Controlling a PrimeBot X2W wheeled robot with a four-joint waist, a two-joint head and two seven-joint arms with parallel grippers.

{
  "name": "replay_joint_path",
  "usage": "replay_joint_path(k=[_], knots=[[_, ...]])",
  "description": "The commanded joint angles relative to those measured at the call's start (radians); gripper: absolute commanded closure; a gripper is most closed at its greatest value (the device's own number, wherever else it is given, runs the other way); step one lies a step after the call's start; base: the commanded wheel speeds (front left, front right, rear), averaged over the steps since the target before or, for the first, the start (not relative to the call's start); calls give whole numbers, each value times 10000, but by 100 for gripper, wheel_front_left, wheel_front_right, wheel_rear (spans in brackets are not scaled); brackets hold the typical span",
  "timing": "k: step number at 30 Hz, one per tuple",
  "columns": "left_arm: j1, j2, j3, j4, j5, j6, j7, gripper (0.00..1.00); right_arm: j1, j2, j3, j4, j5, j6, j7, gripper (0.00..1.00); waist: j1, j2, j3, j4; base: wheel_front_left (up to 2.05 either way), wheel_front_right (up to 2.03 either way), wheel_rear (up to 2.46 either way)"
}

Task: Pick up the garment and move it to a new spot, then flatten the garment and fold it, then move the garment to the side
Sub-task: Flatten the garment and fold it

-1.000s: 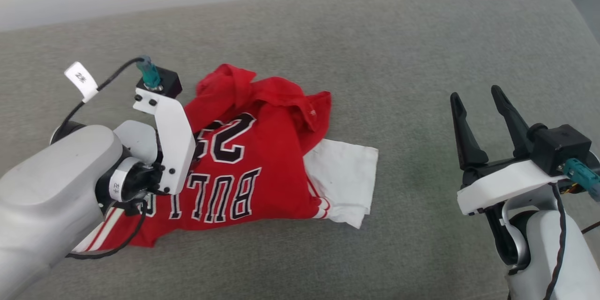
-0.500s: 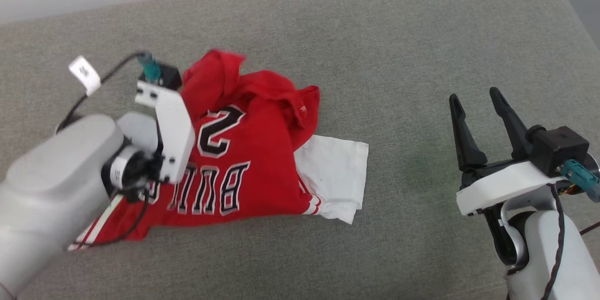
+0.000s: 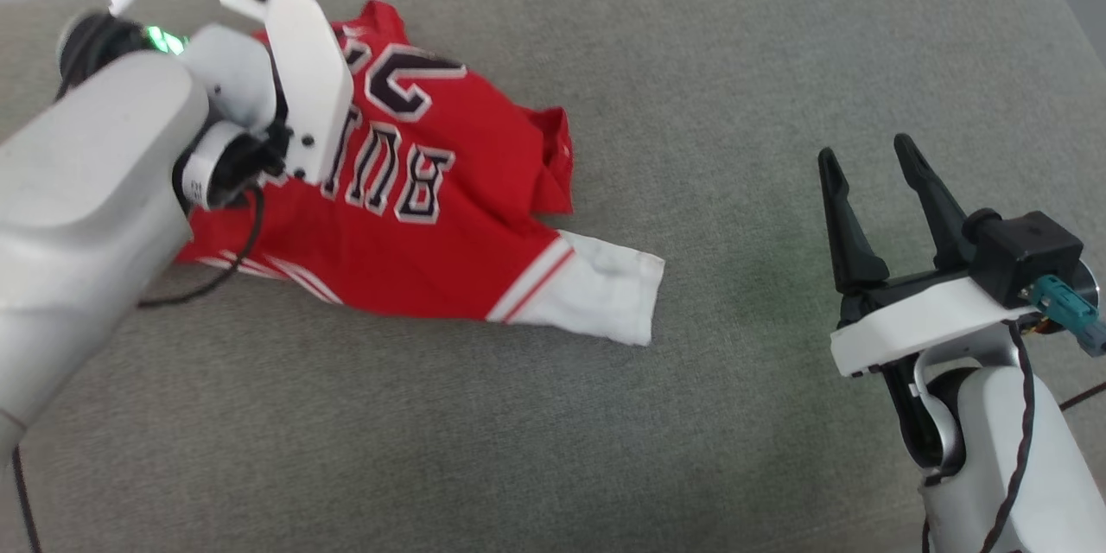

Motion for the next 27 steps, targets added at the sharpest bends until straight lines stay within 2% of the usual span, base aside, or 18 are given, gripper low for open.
replay_joint_path(k=[1,10,11,12,13,14,15,20,27], knots=[[-296,-97,0,315,262,-108,-339,100,-165,60,81,21,45,-3,-93,0,0,0,274,-223,0,0,0],[-844,-870,-196,2392,921,-647,-1350,100,-547,139,275,302,106,-3,-342,0,0,0,753,-587,0,0,0],[-862,-969,-208,2623,954,-731,-1450,87,-590,142,288,347,95,-3,-382,0,0,0,772,-596,0,0,0],[-865,-1072,-195,2842,912,-826,-1506,57,-621,146,291,393,75,-3,-409,0,0,0,778,-596,0,0,0],[-832,-1170,-147,3057,783,-926,-1510,52,-635,155,301,442,55,-3,-406,0,0,0,772,-585,0,0,0],[-823,-1257,-119,3238,704,-1016,-1482,18,-639,160,311,483,50,-3,-425,0,0,0,753,-556,0,0,0],[-856,-1325,-128,3371,680,-1113,-1491,0,-632,149,305,522,49,-3,-419,0,0,0,725,-513,0,0,0],[-928,-1538,99,3709,298,-1562,-1688,0,-554,43,264,590,27,-3,-402,0,0,0,482,-227,0,0,0],[-549,-1408,189,3315,226,-1837,-2369,0,-291,-214,436,517,68,-3,-158,0,0,0,-21,275,0,0,0]])
